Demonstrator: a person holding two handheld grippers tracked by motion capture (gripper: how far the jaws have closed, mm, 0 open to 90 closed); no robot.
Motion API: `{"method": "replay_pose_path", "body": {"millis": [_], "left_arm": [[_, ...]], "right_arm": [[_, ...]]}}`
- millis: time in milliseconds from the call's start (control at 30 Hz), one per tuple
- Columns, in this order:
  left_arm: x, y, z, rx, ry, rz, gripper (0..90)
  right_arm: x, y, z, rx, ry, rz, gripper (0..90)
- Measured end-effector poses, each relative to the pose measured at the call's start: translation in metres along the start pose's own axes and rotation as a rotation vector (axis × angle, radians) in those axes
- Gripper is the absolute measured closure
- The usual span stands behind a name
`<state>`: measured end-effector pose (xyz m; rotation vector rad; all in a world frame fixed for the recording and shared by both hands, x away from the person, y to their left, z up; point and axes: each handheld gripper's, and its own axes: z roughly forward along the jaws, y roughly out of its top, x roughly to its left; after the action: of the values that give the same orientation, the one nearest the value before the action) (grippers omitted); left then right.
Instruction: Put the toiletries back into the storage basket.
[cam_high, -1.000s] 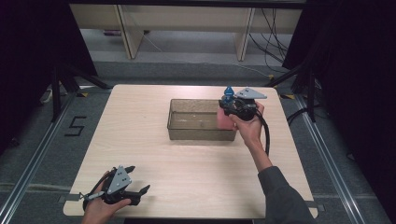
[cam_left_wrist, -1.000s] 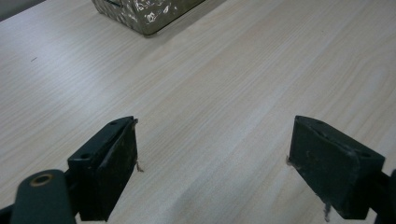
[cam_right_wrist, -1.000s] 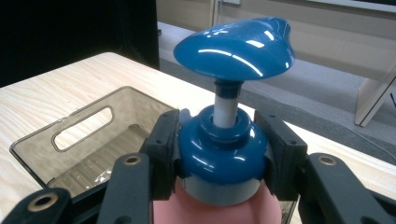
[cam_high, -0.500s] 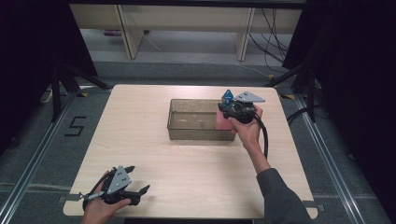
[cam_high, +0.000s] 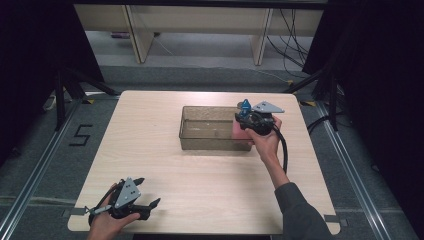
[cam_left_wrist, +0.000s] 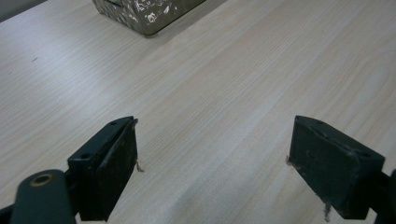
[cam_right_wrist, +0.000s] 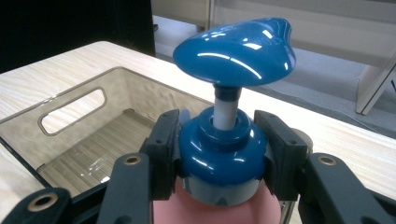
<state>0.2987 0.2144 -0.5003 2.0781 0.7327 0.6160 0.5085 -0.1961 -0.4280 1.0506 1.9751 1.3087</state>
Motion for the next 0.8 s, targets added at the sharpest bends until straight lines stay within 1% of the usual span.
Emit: {"method": "replay_pose_path", "body": {"millis": [100, 133, 167, 200, 233, 267, 300, 333, 367, 400, 433, 467, 500, 567, 600, 633, 667, 700, 767, 800], "left_arm": [[0.0, 0.0, 0.0, 0.0, -0.001, 0.0, 15.0], [0.0, 0.0, 0.0, 0.0, -0.002, 0.0, 15.0], [0.0, 0.0, 0.0, 0.001, -0.001, 0.001, 14.9], [0.0, 0.0, 0.0, 0.0, 0.0, -0.001, 14.9], [0.0, 0.0, 0.0, 0.0, 0.0, -0.001, 14.9], [0.0, 0.0, 0.001, -0.003, -0.002, -0.002, 14.9], [0.0, 0.0, 0.001, -0.003, -0.001, -0.001, 14.9], [0.0, 0.0, 0.001, -0.002, -0.001, -0.002, 15.0], [0.0, 0.0, 0.001, -0.002, -0.002, -0.002, 14.9], [0.0, 0.0, 0.001, 0.002, -0.001, 0.003, 14.9], [0.0, 0.0, 0.001, 0.002, -0.001, 0.003, 14.9], [0.0, 0.0, 0.001, -0.001, -0.002, 0.0, 14.9], [0.0, 0.0, 0.001, -0.002, -0.002, -0.003, 14.9], [0.0, 0.0, 0.001, -0.002, -0.002, -0.002, 15.0], [0.0, 0.0, 0.001, 0.002, 0.0, 0.002, 15.0], [0.0, 0.0, 0.0, 0.006, 0.004, 0.002, 15.0], [0.0, 0.0, 0.0, 0.005, 0.004, 0.002, 14.9], [0.0, 0.0, 0.0, 0.005, 0.004, 0.002, 15.0], [0.0, 0.0, 0.0, 0.005, 0.004, 0.001, 14.9], [0.0, 0.0, 0.0, 0.003, 0.004, 0.002, 14.9]], "right_arm": [[-0.001, -0.002, 0.0, -0.002, -0.001, 0.002, 53.8], [-0.001, -0.002, -0.001, 0.009, 0.001, 0.005, 53.8], [-0.001, -0.003, -0.001, 0.006, 0.006, -0.001, 53.8], [-0.001, -0.005, -0.001, -0.003, -0.017, 0.003, 53.8], [-0.001, -0.005, -0.001, -0.003, -0.017, 0.003, 53.8], [0.0, -0.005, -0.002, 0.001, -0.014, 0.008, 53.8], [-0.001, -0.005, -0.001, -0.002, -0.006, -0.013, 53.8], [0.0, -0.006, -0.002, 0.014, -0.001, 0.006, 53.8], [0.001, -0.007, -0.002, 0.011, 0.006, 0.013, 53.8], [-0.001, -0.008, -0.002, -0.001, 0.001, -0.014, 53.8], [-0.001, -0.008, -0.002, -0.001, 0.001, -0.014, 53.8], [0.001, -0.009, -0.003, 0.014, 0.007, 0.014, 53.8], [-0.001, -0.01, -0.002, 0.003, 0.011, -0.015, 53.8], [-0.001, -0.01, -0.003, 0.011, 0.003, -0.011, 53.8], [0.0, -0.011, -0.002, -0.002, -0.006, -0.008, 53.8], [0.001, -0.012, -0.003, 0.009, -0.006, 0.003, 53.8], [0.0, -0.013, -0.002, -0.002, -0.001, -0.012, 53.8], [-0.001, -0.014, -0.003, 0.01, 0.006, -0.017, 53.8], [0.0, -0.015, -0.002, 0.007, 0.002, -0.009, 53.8], [0.0, -0.016, -0.002, 0.017, 0.001, -0.005, 53.8]]}}
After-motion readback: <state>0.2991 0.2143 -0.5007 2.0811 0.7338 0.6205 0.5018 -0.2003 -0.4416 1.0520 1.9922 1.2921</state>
